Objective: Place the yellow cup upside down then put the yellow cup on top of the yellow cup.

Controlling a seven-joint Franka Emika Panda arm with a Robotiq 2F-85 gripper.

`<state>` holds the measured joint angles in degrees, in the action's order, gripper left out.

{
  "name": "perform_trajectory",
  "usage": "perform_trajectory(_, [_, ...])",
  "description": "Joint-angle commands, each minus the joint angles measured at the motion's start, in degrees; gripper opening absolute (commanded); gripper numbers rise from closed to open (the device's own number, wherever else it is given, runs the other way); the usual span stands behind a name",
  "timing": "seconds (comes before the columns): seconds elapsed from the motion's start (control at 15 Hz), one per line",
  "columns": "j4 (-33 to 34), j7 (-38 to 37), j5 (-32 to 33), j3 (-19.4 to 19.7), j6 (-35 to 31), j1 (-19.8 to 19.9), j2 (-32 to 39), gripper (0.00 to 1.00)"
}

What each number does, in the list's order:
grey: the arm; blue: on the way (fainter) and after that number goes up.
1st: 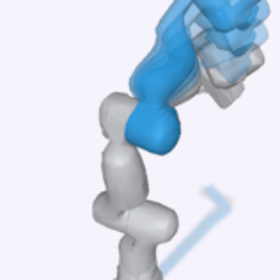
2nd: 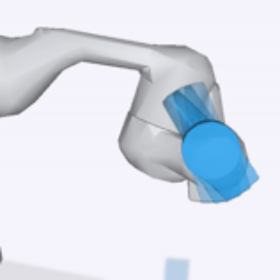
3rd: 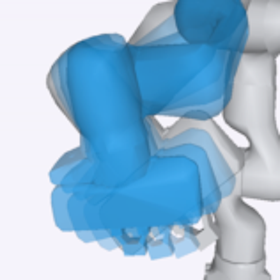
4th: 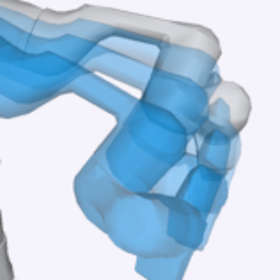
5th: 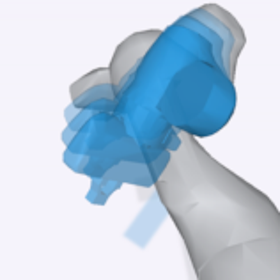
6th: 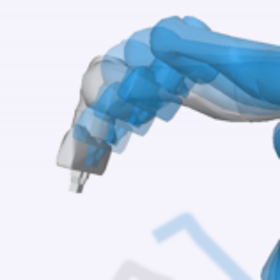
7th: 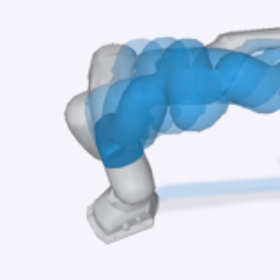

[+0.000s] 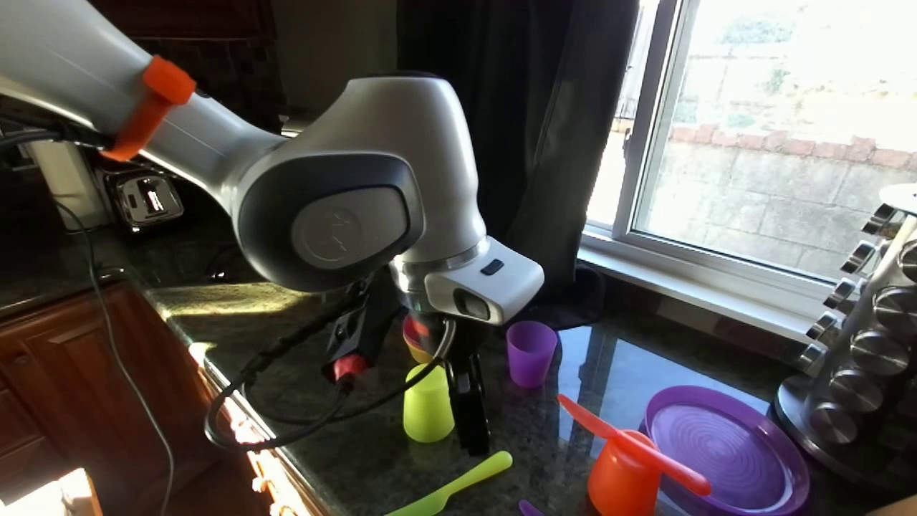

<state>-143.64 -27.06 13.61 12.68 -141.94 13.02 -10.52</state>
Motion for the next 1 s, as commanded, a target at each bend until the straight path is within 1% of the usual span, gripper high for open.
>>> perform_trajectory(0.0, [4.4, 9.9, -6.8, 0.9, 6.3, 0.7, 3.1, 1.00])
perform_trajectory(0.2, [8.5, 14.5, -9.9, 1.4, 12.2, 0.9, 6.8, 1.00])
perform_trajectory(0.47, [13.7, 16.8, -11.7, 1.7, 17.6, 1.1, 12.8, 1.00])
perform_trajectory(0.8, [19.3, 18.8, -14.7, 1.5, 21.6, 1.3, 20.3, 1.00])
perform_trajectory(0.93, [20.6, 23.9, -17.8, 1.1, 22.1, 1.9, 22.5, 1.00])
